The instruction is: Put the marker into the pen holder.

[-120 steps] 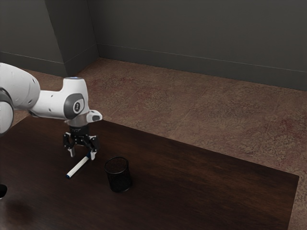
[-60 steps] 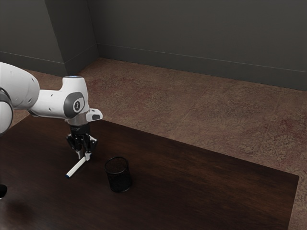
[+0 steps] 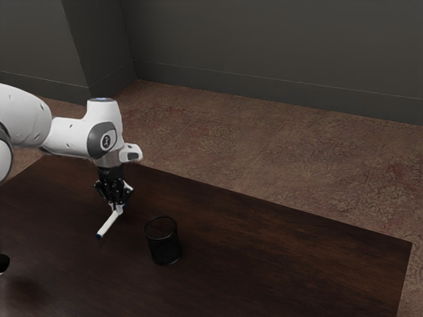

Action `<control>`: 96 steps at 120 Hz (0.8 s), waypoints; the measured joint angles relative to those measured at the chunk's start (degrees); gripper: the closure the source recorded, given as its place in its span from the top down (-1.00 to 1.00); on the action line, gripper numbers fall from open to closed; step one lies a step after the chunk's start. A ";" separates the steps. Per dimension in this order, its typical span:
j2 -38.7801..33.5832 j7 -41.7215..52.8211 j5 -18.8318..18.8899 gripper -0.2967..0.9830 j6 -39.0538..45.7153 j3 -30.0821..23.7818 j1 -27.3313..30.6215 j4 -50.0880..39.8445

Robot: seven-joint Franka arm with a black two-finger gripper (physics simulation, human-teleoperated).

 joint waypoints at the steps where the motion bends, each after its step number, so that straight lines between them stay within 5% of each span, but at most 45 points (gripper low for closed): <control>1: -0.16 0.00 0.10 -0.68 0.03 -0.01 -0.04 0.00; 54: -19.38 -0.33 8.26 -0.69 11.25 -3.75 -2.97 -13.17; 96: -34.19 -5.30 12.70 -0.69 17.81 -10.37 -11.19 -23.48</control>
